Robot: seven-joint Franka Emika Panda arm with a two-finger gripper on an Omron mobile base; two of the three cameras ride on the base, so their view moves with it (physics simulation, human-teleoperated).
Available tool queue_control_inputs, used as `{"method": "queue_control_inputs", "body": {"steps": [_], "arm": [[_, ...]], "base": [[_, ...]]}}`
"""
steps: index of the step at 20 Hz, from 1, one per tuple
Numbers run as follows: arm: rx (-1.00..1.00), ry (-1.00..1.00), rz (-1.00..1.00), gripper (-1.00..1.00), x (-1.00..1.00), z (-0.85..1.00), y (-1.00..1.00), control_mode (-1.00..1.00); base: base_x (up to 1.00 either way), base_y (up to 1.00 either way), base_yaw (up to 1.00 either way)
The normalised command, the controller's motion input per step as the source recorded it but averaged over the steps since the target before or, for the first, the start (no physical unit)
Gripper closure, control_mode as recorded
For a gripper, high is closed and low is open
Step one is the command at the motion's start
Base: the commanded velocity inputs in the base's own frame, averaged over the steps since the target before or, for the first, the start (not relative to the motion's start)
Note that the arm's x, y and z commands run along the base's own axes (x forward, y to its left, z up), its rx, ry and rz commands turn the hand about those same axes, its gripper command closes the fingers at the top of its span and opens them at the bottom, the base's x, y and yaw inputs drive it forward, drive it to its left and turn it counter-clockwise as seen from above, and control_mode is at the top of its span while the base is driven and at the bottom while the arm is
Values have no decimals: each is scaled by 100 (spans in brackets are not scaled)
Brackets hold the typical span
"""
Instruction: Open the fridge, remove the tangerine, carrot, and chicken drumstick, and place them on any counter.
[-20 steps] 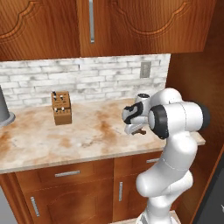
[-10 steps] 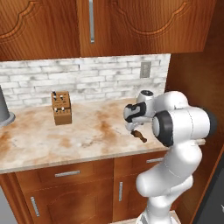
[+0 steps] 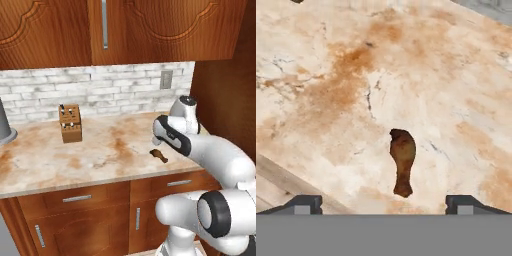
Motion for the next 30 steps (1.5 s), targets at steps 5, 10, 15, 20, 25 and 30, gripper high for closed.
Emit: {"method": "queue_control_inputs", "body": {"steps": [5, 10, 15, 20, 25, 30], "arm": [[17, -1, -3, -100, -98, 100, 0, -100], [16, 0, -9, -100, -97, 100, 0, -100], [7, 2, -8, -100, -92, 100, 0, -100], [0, 6, -8, -100, -65, 97, 0, -100], [-3, 0, -4, -100, -41, 54, 3, -100], [0, 1, 0, -100, -27, 22, 0, -100]], "base": [[0, 0, 0], [0, 0, 0], [0, 0, 0], [0, 0, 0], [0, 0, 0], [0, 0, 0]]}}
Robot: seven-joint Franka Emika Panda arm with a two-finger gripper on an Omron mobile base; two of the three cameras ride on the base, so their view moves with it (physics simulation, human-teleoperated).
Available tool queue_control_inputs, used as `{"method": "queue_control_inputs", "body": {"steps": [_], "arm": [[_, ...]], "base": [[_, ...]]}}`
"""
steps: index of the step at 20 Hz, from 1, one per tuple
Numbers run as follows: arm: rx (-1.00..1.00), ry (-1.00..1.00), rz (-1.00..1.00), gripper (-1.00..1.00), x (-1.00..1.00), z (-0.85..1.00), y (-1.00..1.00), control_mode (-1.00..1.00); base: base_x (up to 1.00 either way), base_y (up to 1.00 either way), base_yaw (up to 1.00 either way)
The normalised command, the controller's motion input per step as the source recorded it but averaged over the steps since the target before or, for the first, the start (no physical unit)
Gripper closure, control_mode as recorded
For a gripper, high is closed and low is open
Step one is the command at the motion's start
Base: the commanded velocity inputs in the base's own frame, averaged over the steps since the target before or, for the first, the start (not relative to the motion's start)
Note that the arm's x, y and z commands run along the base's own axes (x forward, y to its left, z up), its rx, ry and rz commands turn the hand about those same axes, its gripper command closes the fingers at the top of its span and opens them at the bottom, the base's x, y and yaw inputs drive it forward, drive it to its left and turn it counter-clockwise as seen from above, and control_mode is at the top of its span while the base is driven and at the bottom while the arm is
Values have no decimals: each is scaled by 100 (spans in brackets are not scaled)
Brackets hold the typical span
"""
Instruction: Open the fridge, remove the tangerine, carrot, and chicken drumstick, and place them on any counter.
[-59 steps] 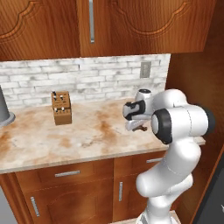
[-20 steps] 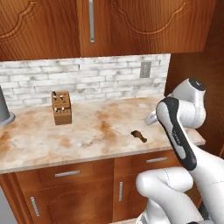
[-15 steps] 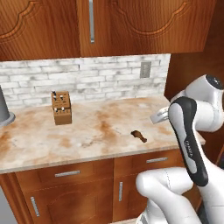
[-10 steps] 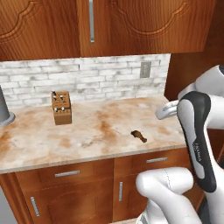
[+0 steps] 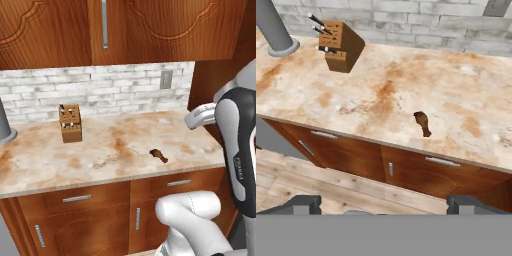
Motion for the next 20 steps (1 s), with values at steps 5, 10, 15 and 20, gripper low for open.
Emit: {"method": "queue_control_inputs", "body": {"steps": [5, 10, 15, 20], "arm": [[0, 0, 0, -100, 0, 0, 0, 100], [0, 0, 0, -100, 0, 0, 0, 100], [0, 0, 0, -100, 0, 0, 0, 100], [0, 0, 0, -100, 0, 0, 0, 100]], "base": [[0, 0, 0], [-75, -12, -8], [-100, -51, -20], [-87, -62, -11]]}}
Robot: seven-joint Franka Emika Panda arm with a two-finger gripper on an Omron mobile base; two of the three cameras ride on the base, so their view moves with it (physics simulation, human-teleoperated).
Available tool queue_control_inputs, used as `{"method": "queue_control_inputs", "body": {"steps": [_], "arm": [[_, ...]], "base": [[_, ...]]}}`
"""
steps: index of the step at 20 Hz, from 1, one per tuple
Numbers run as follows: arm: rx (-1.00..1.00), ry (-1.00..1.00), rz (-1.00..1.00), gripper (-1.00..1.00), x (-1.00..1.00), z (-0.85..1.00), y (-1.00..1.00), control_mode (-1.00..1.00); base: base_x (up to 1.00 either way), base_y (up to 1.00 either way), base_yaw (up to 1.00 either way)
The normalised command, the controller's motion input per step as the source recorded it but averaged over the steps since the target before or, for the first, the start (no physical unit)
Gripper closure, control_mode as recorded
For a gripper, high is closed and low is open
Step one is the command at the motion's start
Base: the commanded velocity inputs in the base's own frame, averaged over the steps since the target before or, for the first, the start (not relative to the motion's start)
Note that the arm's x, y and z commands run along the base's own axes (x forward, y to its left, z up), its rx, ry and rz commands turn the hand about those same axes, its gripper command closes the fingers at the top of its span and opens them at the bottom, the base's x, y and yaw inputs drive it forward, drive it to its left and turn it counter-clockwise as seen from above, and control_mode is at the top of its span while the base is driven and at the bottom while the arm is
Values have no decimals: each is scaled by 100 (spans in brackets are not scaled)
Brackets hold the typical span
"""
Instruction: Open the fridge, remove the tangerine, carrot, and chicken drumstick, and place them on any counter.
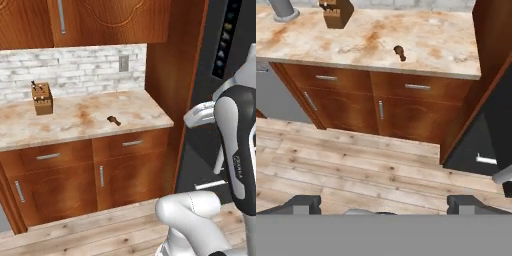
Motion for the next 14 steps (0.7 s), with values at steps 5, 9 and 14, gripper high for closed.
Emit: {"method": "queue_control_inputs", "body": {"steps": [5, 9, 14], "arm": [[0, 0, 0, -100, 0, 0, 0, 100], [0, 0, 0, -100, 0, 0, 0, 100], [0, 0, 0, -100, 0, 0, 0, 100]], "base": [[-53, -99, 0], [3, -100, 0], [17, -100, 5]]}}
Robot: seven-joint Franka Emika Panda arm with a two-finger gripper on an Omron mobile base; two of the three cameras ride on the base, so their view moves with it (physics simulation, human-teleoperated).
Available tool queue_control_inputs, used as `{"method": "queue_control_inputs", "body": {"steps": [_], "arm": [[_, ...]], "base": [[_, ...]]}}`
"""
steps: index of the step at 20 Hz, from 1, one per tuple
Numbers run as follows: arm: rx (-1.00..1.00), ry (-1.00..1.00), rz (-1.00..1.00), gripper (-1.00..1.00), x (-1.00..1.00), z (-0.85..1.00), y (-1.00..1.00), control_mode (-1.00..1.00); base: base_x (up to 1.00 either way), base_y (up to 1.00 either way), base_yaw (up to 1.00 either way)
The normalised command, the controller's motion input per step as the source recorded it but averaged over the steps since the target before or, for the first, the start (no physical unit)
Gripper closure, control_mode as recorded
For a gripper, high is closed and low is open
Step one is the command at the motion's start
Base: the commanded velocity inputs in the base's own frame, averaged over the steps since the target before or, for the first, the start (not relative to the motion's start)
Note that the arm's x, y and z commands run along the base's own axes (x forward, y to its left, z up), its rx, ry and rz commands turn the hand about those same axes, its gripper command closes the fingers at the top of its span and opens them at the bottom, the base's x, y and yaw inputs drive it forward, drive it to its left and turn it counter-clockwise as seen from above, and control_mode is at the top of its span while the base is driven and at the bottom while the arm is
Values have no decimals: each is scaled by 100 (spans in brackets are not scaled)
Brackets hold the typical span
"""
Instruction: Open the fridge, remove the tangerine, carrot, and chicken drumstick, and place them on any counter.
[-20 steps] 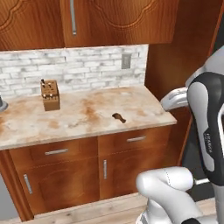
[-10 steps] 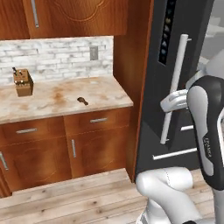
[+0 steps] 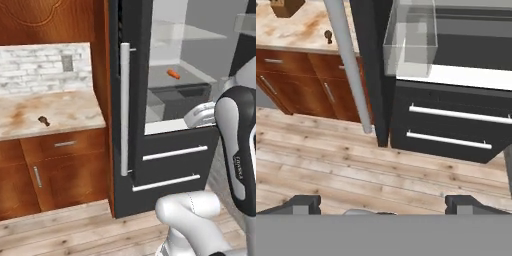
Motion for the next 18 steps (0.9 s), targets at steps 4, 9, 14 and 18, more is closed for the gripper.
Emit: {"method": "queue_control_inputs", "body": {"steps": [4, 9, 14, 18], "arm": [[0, 0, 0, -100, 0, 0, 0, 100], [0, 0, 0, -100, 0, 0, 0, 100], [0, 0, 0, -100, 0, 0, 0, 100], [0, 0, 0, -100, 0, 0, 0, 100]], "base": [[29, -69, 6], [59, -20, 0], [89, -52, 0], [73, -51, 0]]}}
